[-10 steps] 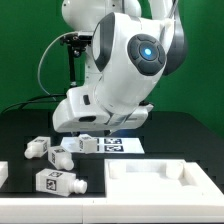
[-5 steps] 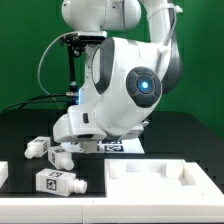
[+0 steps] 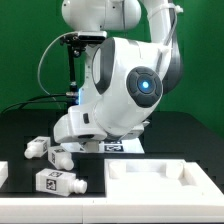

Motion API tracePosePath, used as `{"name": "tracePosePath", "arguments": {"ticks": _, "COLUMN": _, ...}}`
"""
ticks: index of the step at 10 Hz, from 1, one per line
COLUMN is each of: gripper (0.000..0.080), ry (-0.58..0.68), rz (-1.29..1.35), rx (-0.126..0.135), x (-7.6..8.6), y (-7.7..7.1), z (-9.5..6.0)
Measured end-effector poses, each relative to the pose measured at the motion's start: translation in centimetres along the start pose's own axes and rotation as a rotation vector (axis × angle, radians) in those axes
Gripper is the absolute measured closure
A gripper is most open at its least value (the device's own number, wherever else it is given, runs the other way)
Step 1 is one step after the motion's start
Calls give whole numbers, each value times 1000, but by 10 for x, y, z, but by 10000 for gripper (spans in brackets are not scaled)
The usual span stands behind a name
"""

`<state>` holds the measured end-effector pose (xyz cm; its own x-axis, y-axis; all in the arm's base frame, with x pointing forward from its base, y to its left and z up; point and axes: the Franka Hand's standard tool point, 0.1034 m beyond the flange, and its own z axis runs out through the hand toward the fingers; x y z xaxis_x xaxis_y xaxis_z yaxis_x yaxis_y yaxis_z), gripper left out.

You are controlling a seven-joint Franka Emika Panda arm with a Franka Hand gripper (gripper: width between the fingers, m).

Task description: Assemble one leg

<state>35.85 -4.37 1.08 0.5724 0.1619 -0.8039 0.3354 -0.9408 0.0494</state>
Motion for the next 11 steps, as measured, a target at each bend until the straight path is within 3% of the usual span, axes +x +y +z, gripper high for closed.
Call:
{"name": "tracePosePath", "arguments": {"ticks": 1, "gripper": 515, "ry": -31, "rz": 12, "rx": 36, "x": -5, "y": -7, "z": -22}}
{"name": "tracePosePath", "arguments": {"ticks": 3, "gripper": 515, "ry": 38, "rz": 62, "rx": 135, "x": 4, "y": -14, "z": -103}}
{"name": "tracePosePath", "arguments": {"ticks": 5, "gripper": 515, "ry": 212, "rz": 83, "rx": 135, "x": 19, "y": -4, "z": -145}}
{"name": "tracePosePath", "arguments": {"ticks": 7, "gripper": 515, "ry": 353, "rz": 89, "rx": 124, "x": 18, "y": -7, "z": -136}}
{"name": "tracePosePath", "arguments": {"ticks": 9, "gripper": 515, "ry": 498, "rz": 98, "rx": 109, "x": 24, "y": -7, "z": -146}}
{"name": "tracePosePath", "arguments": {"ticks": 10, "gripper": 515, "ry": 555, "rz": 121, "rx": 155, "x": 21, "y": -16, "z": -162}}
{"name": "tracePosePath", "arguments": {"ticks": 11, "gripper": 515, "ry": 636, "rz": 144, "rx": 207, "x": 20, "y": -19, "z": -197}}
